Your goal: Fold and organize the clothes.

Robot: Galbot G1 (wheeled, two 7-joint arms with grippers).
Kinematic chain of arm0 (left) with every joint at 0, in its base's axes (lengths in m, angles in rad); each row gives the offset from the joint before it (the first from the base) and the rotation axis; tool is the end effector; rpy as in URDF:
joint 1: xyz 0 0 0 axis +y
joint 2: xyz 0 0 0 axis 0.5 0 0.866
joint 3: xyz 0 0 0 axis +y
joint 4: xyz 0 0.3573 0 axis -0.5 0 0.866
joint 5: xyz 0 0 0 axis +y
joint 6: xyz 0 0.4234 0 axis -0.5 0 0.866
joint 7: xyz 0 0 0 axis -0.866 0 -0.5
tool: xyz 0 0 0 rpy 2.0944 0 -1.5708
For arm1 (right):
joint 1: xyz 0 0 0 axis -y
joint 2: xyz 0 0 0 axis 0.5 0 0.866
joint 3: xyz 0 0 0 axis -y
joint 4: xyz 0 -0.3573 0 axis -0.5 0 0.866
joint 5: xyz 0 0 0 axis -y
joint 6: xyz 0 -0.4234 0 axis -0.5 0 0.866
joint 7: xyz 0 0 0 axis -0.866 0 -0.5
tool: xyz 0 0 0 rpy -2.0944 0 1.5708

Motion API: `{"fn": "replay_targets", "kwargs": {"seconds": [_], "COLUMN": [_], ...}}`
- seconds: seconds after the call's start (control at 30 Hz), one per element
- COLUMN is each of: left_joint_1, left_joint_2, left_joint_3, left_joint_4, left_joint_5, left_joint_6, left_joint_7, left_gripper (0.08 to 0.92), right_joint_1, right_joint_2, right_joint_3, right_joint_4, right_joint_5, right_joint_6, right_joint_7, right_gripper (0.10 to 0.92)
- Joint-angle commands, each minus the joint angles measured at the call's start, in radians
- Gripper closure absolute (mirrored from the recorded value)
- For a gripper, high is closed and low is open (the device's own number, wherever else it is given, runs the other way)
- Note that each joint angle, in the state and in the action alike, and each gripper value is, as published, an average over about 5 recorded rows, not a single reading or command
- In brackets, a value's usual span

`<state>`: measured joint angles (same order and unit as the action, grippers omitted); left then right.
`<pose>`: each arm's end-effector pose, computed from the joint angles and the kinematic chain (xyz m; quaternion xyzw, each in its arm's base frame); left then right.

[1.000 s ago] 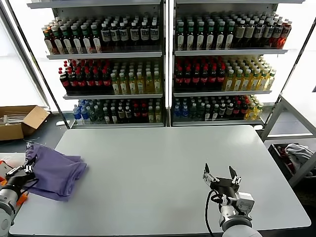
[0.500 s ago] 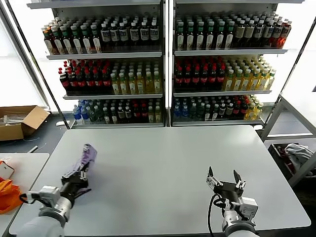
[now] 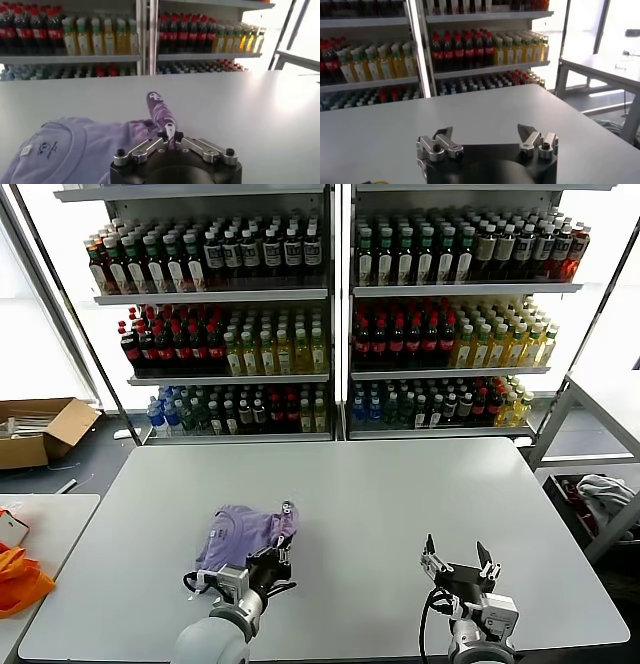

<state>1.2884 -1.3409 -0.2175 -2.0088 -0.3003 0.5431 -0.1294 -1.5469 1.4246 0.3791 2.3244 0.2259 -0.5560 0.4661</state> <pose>0.3074 -0.0720 -0.2809 -0.1455 -0.9656 0.0224 0.2145 0.2330 0.0341 -0.2108 -0.0933 -0.9800 -0.0199 0.1747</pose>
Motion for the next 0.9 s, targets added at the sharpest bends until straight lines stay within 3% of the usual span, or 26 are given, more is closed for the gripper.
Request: {"fn": "replay_targets", "kwargs": {"seconds": [0.03, 0.3, 0.6, 0.77, 0.9], "left_joint_1": [-0.127, -0.115, -0.038, 0.016, 0.053], "left_joint_2": [-0.092, -0.084, -0.01, 0.022, 0.024], "left_joint_3": [0.111, 0.071, -0.081, -0.131, -0.16], "left_joint_4": [0.08, 0.003, -0.089, -0.139, -0.148], "left_joint_5": [-0.24, -0.403, -0.335, -0.25, -0.204], "left_joint_6": [-0.149, -0.144, -0.108, -0.082, -0.081], "left_joint_7": [-0.069, -0.091, -0.146, -0.152, -0.147], "left_gripper": [0.872, 0.66, 0.4, 0.256, 0.187], "right_joint_1": [0.005, 0.06, 0.208, 0.309, 0.363], "right_joint_2": [0.014, 0.053, 0.056, 0.063, 0.083], "right_joint_3": [-0.016, -0.081, -0.175, -0.247, -0.285], "right_joint_4": [-0.035, -0.128, -0.187, -0.27, -0.352], "right_joint_5": [-0.031, -0.064, 0.418, 0.492, 0.497], "right_joint_6": [-0.003, -0.021, -0.023, -0.024, -0.025], "right_joint_7": [0.003, 0.033, 0.098, 0.112, 0.142], "right_gripper": [0.203, 0.203, 0.203, 0.203, 0.203]}}
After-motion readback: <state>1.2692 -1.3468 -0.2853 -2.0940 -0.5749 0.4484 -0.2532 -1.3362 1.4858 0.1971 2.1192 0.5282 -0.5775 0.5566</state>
